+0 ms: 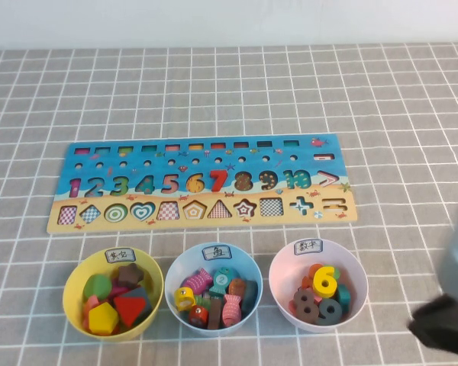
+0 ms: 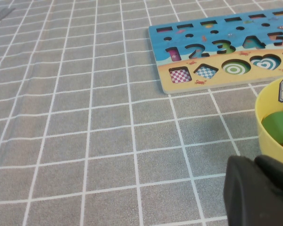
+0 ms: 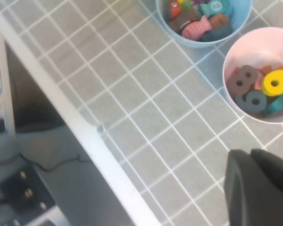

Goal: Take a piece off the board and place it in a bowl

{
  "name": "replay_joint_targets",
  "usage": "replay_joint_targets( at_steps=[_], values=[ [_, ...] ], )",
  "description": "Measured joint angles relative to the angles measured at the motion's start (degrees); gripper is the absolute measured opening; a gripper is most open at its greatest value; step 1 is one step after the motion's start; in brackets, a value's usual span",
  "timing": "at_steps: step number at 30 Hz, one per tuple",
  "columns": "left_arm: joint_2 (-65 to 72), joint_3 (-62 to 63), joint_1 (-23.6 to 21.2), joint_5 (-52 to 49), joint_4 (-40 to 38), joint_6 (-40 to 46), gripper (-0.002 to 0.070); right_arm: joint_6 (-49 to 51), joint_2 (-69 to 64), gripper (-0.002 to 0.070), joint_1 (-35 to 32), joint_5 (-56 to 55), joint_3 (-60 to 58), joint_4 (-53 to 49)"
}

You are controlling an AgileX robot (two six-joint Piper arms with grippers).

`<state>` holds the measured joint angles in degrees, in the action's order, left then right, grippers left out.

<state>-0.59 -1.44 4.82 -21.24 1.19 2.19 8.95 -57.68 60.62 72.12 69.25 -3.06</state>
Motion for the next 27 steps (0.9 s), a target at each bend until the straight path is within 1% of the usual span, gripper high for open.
replay_joint_targets(
  at_steps=[4,8,11,13,17,23,27],
  values=[
    [0.0,0.0,0.0,0.0,0.0,0.0,0.0,-6.63,3.26,-0.0016,0.0,0.0,-3.11,0.65],
    [0.0,0.0,0.0,0.0,0.0,0.0,-0.0001,-7.95,3.68,-0.0016,0.0,-1.07,-5.76,0.65],
    [0.0,0.0,0.0,0.0,0.0,0.0,-0.0001,-8.21,3.82,-0.0016,-0.15,-4.43,-8.57,0.01],
    [0.0,0.0,0.0,0.0,0.0,0.0,-0.0001,-8.47,4.53,-0.0016,-1.82,-7.91,-11.54,0.03],
    [0.0,0.0,0.0,0.0,0.0,0.0,-0.0001,-8.95,8.39,-0.0016,-10.19,-18.29,-20.19,-0.02],
    [0.0,0.0,0.0,0.0,0.0,0.0,-0.0001,-8.95,17.94,-0.0017,-28.71,-35.39,-35.78,-0.26],
    [0.0,0.0,0.0,0.0,0.0,0.0,-0.0001,-8.95,26.92,-0.0017,-39.98,-41.48,-43.24,1.82]
  ],
)
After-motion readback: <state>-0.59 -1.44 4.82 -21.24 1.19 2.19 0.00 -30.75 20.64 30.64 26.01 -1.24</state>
